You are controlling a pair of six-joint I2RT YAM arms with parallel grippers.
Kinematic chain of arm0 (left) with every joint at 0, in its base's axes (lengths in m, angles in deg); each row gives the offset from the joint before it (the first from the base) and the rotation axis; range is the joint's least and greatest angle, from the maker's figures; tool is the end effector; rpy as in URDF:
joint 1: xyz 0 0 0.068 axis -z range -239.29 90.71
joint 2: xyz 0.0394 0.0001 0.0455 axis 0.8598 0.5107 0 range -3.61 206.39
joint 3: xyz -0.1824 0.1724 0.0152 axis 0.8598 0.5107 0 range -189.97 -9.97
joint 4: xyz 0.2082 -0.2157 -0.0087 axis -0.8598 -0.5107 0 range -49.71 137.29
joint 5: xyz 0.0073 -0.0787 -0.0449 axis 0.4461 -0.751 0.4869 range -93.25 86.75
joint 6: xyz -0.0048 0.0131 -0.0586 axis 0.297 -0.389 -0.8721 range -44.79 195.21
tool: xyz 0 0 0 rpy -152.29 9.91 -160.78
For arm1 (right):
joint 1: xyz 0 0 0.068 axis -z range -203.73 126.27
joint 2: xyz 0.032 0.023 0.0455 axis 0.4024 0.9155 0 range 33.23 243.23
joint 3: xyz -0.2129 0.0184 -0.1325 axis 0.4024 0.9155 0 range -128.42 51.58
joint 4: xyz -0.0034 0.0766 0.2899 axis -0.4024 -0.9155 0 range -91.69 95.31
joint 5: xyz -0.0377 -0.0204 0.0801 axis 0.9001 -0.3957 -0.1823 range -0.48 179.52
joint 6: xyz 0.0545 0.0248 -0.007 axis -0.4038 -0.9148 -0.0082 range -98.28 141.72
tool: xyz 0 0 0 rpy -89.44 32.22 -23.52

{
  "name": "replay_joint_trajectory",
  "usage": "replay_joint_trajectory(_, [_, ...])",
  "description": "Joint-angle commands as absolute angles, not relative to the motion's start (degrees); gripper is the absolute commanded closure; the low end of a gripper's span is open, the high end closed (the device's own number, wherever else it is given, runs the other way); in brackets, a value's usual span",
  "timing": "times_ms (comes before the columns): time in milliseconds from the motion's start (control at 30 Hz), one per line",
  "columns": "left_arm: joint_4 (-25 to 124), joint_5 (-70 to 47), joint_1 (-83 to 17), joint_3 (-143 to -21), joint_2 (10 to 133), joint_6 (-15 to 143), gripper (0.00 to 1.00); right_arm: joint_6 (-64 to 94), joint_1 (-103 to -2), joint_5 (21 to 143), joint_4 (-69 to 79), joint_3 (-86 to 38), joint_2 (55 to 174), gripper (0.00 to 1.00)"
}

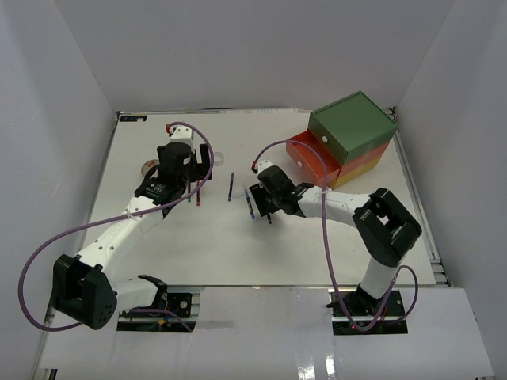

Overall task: Sort the stationery into containers
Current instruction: Pick up the pen from the center of the board, then place the pen in the drawer.

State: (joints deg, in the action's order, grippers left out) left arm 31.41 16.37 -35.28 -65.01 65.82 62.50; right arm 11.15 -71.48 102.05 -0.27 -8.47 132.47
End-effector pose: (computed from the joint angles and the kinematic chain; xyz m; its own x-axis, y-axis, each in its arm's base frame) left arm 0.3047 -0.1192 0.2686 -0.4752 -0.0153 -0.8798 0.0140 0.9996 -0.0250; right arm 0.2772 0.2908 0.1354 -0.5790 -0.3713 -0.7259 -0.5217 0.8529 -0.0201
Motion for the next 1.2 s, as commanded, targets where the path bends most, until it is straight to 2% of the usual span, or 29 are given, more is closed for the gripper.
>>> replay_joint_trajectory(0, [32.0, 16.26, -35.38, -64.81, 64.25, 62.47, 0.02, 8.98, -71.81, 104.02, 3.99, -8.27, 134.48, 0.42])
replay_joint_trajectory(67, [32.0, 16.17, -35.38, -64.81, 64.24, 62.47, 0.02, 8.71, -71.81, 105.42, 4.61, -8.1, 135.97, 0.46])
replay_joint_trajectory(267, [31.91, 16.26, -35.38, -64.81, 64.25, 62.56, 0.02, 9.06, -71.72, 108.59, 4.61, -7.22, 138.17, 0.7])
replay_joint_trajectory(300, [32.0, 16.26, -35.38, -64.72, 64.25, 62.56, 0.02, 9.15, -71.72, 109.11, 4.61, -7.05, 138.17, 0.78])
replay_joint_trajectory(400, [32.0, 16.44, -35.38, -64.81, 64.25, 62.47, 0.02, 9.76, -71.81, 109.82, 4.61, -6.26, 137.13, 0.92])
replay_joint_trajectory(567, [32.09, 16.44, -35.38, -64.72, 64.51, 62.56, 0.02, 12.92, -71.72, 110.78, 3.82, -6.25, 131.95, 0.92])
replay_joint_trajectory(800, [32.0, 16.52, -35.38, -64.72, 64.86, 62.56, 0.02, 24.77, -71.02, 117.11, -0.04, -9.94, 118.42, 0.92])
replay_joint_trajectory(967, [31.91, 16.35, -35.38, -64.72, 65.04, 62.73, 0.02, 35.33, -64.36, 118.17, -0.84, -11.7, 114.71, 0.92])
replay_joint_trajectory(1167, [32.0, 16.17, -35.38, -64.72, 65.04, 62.73, 0.02, 41.57, -56.26, 113.08, -0.75, -13.1, 114.97, 0.87])
